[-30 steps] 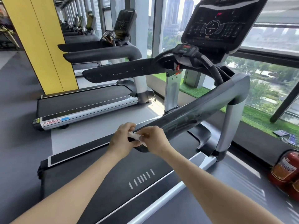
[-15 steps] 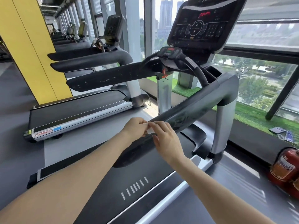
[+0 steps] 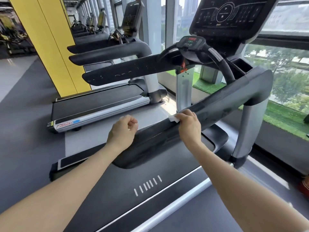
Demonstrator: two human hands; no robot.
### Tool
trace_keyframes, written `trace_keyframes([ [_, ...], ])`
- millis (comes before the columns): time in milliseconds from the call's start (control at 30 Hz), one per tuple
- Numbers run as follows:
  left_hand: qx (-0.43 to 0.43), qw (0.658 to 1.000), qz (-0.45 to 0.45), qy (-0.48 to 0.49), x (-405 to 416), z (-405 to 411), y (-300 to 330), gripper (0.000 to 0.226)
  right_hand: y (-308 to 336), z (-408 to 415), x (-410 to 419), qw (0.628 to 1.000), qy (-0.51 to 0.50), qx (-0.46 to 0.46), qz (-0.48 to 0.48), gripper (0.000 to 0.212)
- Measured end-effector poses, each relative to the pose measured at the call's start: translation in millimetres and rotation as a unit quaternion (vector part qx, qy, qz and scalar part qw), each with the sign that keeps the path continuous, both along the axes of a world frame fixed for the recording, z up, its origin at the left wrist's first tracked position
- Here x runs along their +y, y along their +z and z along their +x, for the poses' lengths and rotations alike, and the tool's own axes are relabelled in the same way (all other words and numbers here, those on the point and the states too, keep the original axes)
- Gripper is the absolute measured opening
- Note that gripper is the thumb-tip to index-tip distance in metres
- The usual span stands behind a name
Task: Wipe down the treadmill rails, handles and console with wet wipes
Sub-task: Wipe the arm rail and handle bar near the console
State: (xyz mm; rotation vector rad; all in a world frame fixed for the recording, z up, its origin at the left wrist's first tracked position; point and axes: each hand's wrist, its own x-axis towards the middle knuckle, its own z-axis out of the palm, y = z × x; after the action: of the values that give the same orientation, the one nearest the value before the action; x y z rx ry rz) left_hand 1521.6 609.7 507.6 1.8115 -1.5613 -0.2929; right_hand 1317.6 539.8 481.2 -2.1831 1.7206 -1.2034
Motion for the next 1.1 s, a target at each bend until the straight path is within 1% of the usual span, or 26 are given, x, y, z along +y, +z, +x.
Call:
trace_keyframes([
  [133, 0.001, 1.0, 0.004, 0.02, 20, 29, -12, 0.007, -12, 38, 36, 0.999, 0.027, -0.009, -0.03, 0.042],
  [367, 0.036, 0.999, 0.02, 0.01, 54, 60, -32, 0.014, -23, 103, 94, 0.998, 0.055, 0.01, -0.03, 0.034],
  [467, 0.065, 0.997, 0.035, 0.0, 65, 71, -41, 0.014, -25, 127, 116, 0.993, 0.114, 0.018, -0.009, 0.036],
  [533, 0.087, 0.995, 0.044, -0.011, 71, 74, -46, 0.016, -19, 131, 119, 0.99, 0.137, -0.015, 0.021, 0.037],
  [600, 0.11, 0.992, 0.051, -0.023, 76, 74, -50, 0.019, -10, 125, 110, 0.995, 0.076, -0.06, 0.029, 0.035],
  [667, 0.142, 0.988, 0.054, -0.031, 81, 73, -52, 0.023, -6, 112, 94, 0.997, -0.004, -0.068, 0.044, 0.037],
  [700, 0.157, 0.985, 0.055, -0.033, 82, 73, -53, 0.025, -7, 108, 90, 0.997, -0.021, -0.051, 0.045, 0.039],
  [767, 0.183, 0.981, 0.055, -0.035, 83, 75, -55, 0.028, -10, 114, 95, 1.0, 0.001, -0.003, 0.026, 0.039],
  [833, 0.214, 0.975, 0.053, -0.036, 84, 77, -56, 0.028, -17, 133, 114, 0.997, 0.063, 0.043, -0.005, 0.03],
  [900, 0.25, 0.966, 0.048, -0.043, 86, 79, -58, 0.029, -26, 149, 131, 0.987, 0.133, 0.084, -0.033, 0.015],
  [967, 0.279, 0.958, 0.047, -0.044, 87, 81, -61, 0.034, -26, 156, 133, 0.978, 0.177, 0.103, -0.034, 0.011],
  [1100, 0.333, 0.941, 0.052, -0.018, 87, 80, -61, 0.034, -15, 162, 116, 0.97, 0.185, 0.148, -0.051, 0.012],
])
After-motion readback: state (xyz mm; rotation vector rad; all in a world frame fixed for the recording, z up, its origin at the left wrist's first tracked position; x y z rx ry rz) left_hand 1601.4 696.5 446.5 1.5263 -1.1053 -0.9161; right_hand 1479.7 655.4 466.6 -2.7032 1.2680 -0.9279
